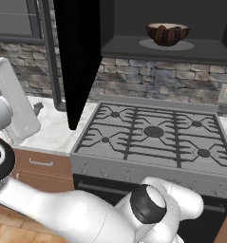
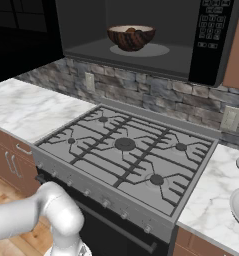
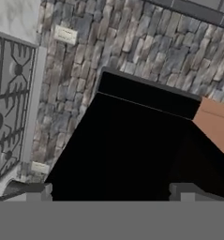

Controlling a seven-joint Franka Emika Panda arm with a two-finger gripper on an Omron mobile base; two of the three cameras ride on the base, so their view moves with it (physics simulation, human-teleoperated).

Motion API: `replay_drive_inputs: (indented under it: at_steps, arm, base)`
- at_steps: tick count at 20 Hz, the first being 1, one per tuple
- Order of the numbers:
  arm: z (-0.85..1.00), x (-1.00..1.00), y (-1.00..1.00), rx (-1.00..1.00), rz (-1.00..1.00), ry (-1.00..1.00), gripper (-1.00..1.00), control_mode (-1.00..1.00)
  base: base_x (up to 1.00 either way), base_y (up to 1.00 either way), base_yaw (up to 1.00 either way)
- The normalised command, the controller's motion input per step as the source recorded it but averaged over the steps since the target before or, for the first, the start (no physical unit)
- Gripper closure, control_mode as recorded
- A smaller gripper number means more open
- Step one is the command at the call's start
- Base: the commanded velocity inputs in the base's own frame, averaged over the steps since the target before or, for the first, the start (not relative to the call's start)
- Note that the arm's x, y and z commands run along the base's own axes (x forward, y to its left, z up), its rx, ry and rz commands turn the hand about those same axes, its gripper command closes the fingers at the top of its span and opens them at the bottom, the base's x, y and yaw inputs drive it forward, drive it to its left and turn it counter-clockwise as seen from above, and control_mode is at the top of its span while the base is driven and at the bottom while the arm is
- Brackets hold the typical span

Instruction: Place the bowl containing the eggplant and sweet potato in the microwave. Close the microwave door and press the start button to microwave the meal.

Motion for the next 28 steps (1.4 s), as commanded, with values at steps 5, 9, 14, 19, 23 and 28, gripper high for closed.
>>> replay_drive_inputs:
  at_steps: [5, 9, 14, 19, 23, 28]
  arm:
    - [0.0, 0.39, -0.57, 0.0, -0.13, 0.05, -1.0, -1.0]
    - [0.0, -0.01, -0.95, 0.0, -0.18, -0.04, -1.0, -1.0]
    - [0.0, -0.25, -1.0, 0.0, -0.23, -0.05, -1.0, -1.0]
    - [0.0, -0.58, -1.0, 0.0, -0.24, -0.06, -1.0, -1.0]
    - [0.09, -0.19, -1.0, 0.0, -0.2, -0.02, -1.0, -1.0]
    - [0.11, -0.03, -1.0, 0.0, -0.18, 0.0, -1.0, -1.0]
  base:
    - [0.0, 0.0, 0.0]
    - [0.0, 0.0, 0.0]
    - [0.0, 0.0, 0.0]
    - [0.0, 0.0, 0.0]
    - [0.0, 0.0, 0.0]
    - [0.0, 0.0, 0.0]
